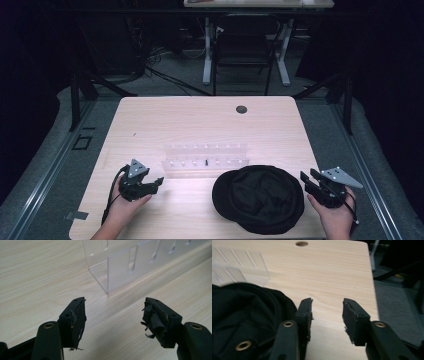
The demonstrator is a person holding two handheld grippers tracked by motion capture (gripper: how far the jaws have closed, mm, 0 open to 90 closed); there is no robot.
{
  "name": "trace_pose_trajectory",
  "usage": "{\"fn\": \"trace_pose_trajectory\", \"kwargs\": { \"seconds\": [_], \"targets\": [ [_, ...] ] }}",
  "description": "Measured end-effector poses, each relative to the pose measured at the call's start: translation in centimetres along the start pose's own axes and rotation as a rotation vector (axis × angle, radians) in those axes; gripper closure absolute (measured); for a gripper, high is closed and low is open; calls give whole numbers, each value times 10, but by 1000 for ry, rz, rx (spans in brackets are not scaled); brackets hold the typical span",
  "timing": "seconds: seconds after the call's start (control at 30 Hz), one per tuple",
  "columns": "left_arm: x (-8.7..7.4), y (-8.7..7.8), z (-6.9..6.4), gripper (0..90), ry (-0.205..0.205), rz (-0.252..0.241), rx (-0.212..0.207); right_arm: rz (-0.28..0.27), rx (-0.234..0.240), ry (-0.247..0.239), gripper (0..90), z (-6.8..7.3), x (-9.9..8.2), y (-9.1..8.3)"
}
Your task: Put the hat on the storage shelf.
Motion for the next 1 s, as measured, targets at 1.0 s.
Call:
{"fn": "trace_pose_trajectory", "kwargs": {
  "seconds": [1.0],
  "targets": [
    [2, 0, -8, 435, -53, -34, -78, 424, 21, -6, 456, 18, 50, 12]
  ]
}}
Point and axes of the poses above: each handheld gripper's, and its own axes: y roughly forward along the jaws, x roughly out of its top, z roughly to its left, the point moved 4 cm from there along y, roughly forward along the jaws, and after that the axes turned 12 degrees about -z, right-handed, at the moved point
